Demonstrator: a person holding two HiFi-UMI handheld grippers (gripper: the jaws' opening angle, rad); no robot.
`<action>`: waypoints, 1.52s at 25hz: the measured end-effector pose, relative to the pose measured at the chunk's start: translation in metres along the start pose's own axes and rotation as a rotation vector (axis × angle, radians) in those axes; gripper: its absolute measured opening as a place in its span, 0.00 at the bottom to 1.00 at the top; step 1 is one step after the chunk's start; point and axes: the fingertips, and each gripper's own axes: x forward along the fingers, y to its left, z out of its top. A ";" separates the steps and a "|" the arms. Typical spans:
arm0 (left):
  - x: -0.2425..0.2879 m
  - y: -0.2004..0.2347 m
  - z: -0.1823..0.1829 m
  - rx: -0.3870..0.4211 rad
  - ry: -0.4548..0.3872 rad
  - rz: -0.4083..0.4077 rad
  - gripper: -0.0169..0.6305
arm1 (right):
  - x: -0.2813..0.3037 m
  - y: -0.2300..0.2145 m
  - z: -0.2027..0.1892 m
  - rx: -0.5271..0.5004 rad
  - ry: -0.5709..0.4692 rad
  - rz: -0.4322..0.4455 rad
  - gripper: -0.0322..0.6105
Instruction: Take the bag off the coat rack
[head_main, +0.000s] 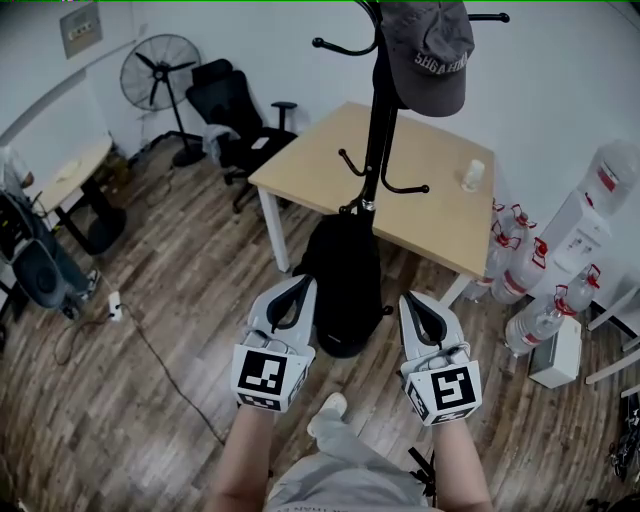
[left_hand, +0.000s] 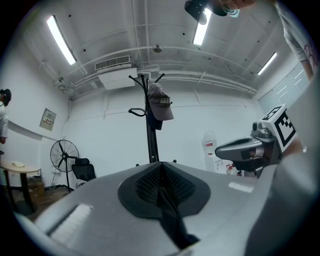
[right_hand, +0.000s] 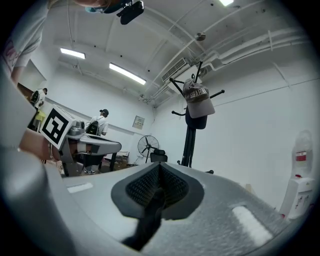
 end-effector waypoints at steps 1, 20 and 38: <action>0.004 0.004 -0.002 -0.001 0.002 0.001 0.05 | 0.006 -0.002 -0.002 0.007 0.000 -0.001 0.05; 0.144 0.092 -0.046 -0.042 0.072 -0.098 0.30 | 0.153 -0.062 -0.042 0.061 0.076 -0.034 0.39; 0.192 0.098 -0.094 0.006 0.156 -0.352 0.61 | 0.168 -0.076 -0.086 0.136 0.174 -0.174 0.66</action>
